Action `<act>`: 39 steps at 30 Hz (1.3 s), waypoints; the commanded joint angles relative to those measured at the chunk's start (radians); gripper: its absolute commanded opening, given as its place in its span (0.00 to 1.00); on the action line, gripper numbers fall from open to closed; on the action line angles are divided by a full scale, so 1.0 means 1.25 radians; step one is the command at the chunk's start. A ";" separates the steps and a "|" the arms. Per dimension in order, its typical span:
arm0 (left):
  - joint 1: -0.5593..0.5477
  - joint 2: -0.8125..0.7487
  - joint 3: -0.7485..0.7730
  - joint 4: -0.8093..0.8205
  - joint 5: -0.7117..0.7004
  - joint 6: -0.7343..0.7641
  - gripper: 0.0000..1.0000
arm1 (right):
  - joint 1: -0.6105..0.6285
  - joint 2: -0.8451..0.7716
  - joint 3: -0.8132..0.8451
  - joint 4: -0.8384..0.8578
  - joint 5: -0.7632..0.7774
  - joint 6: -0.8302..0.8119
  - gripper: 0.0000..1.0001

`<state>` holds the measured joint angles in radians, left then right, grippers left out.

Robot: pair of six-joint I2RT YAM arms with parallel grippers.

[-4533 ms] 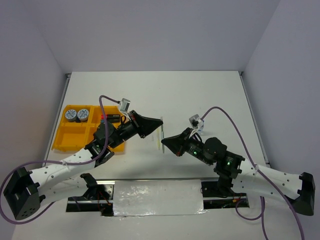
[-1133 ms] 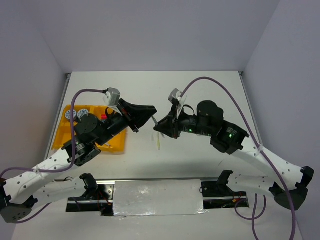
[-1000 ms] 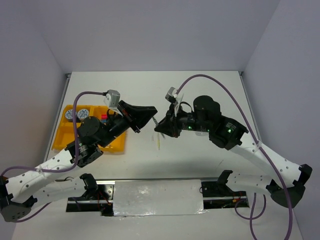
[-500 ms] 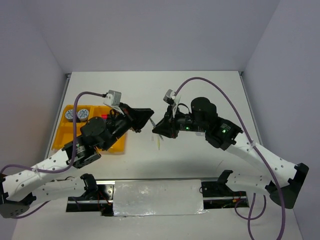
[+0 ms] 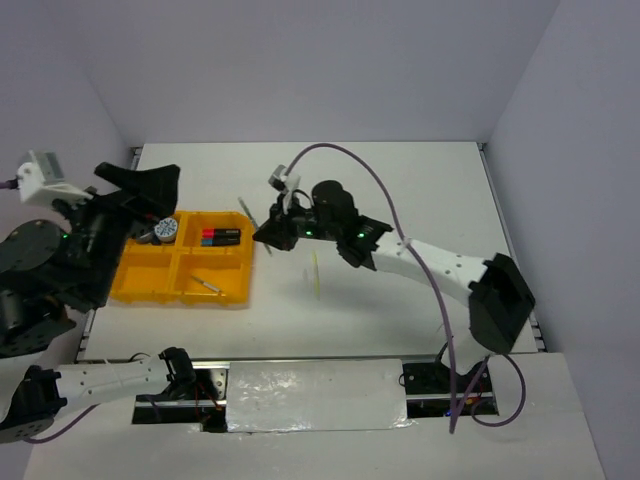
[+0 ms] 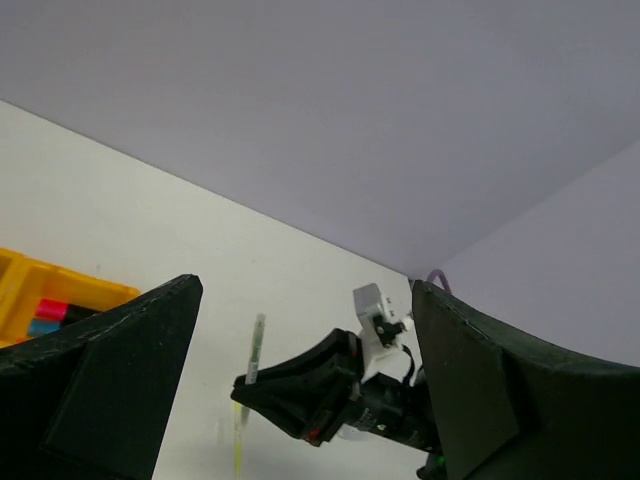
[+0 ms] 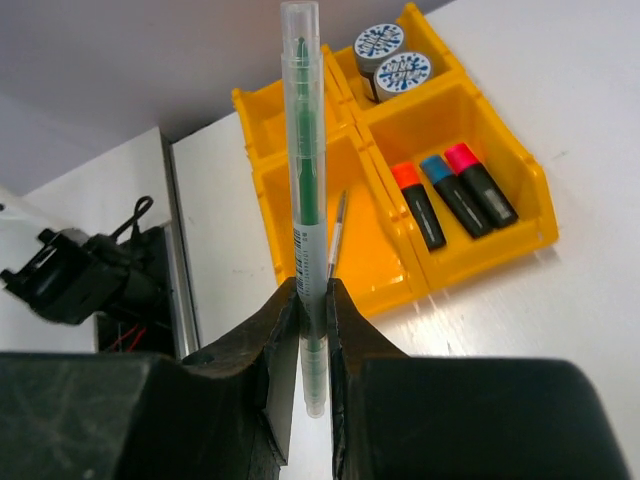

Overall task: Sort the stationery into containers
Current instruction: Place the pen in the storage box, then pick up the pen from the center of the board.

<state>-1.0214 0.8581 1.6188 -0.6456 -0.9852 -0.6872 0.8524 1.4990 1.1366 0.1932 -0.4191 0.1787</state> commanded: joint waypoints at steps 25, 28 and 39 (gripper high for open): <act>0.002 -0.160 -0.231 -0.064 0.103 0.039 0.99 | 0.175 0.477 0.457 -0.163 0.165 -0.056 0.74; 0.002 -0.158 -0.244 -0.064 0.098 0.029 0.99 | 0.169 0.358 0.337 -0.115 0.200 -0.046 0.77; 0.003 -0.050 -0.387 -0.047 0.149 0.058 0.99 | 0.072 0.061 0.045 -0.508 0.704 0.321 0.63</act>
<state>-1.0191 0.7509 1.1831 -0.7319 -0.8467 -0.6521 0.9623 1.5341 1.2182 -0.1970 0.2588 0.4351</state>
